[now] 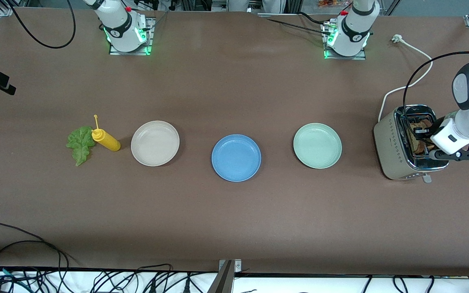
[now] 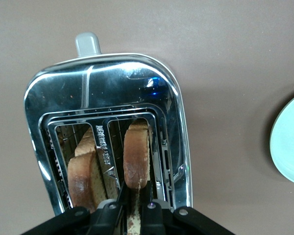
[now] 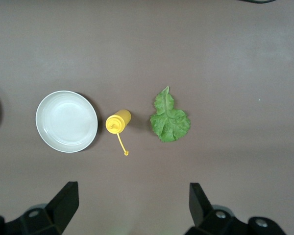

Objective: Make sandwich in blue plate with both arms
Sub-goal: 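Grasp the bread slice with the left gripper and lift it out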

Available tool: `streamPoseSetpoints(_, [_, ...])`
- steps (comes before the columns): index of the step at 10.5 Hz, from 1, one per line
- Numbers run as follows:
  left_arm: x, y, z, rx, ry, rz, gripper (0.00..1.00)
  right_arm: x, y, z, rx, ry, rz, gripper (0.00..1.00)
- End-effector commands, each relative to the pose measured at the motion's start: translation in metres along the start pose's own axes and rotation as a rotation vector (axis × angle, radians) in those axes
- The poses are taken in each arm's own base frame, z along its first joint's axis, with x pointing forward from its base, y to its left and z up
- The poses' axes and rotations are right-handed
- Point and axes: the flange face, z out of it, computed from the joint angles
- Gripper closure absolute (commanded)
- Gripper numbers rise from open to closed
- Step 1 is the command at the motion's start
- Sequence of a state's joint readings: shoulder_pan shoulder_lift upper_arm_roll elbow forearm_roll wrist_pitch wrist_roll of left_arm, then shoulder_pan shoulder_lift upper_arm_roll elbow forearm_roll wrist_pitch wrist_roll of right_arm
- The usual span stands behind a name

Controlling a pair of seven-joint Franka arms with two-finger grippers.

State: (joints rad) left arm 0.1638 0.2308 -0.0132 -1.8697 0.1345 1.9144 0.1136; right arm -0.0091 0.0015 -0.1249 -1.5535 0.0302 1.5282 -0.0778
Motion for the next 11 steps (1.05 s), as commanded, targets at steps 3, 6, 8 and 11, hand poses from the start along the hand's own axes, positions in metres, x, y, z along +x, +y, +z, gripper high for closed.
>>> streamPoseSetpoints(3, [-0.007,-0.005,-0.058,-0.017,0.008,0.034,1.0,-0.001,-0.002,-0.007,-0.003,0.0,-0.003,0.0])
streamPoseSetpoints(6, [-0.016,-0.003,-0.105,-0.013,0.016,0.048,1.0,0.0,-0.003,-0.006,-0.003,-0.001,-0.001,0.0])
streamPoseSetpoints(8, [-0.022,-0.002,-0.128,-0.039,0.02,0.04,1.0,0.0,-0.001,-0.006,-0.003,-0.001,0.0,0.0])
streamPoseSetpoints(11, [-0.019,0.024,-0.14,-0.163,0.035,0.047,1.0,0.0,-0.002,-0.006,-0.003,-0.001,0.0,0.0])
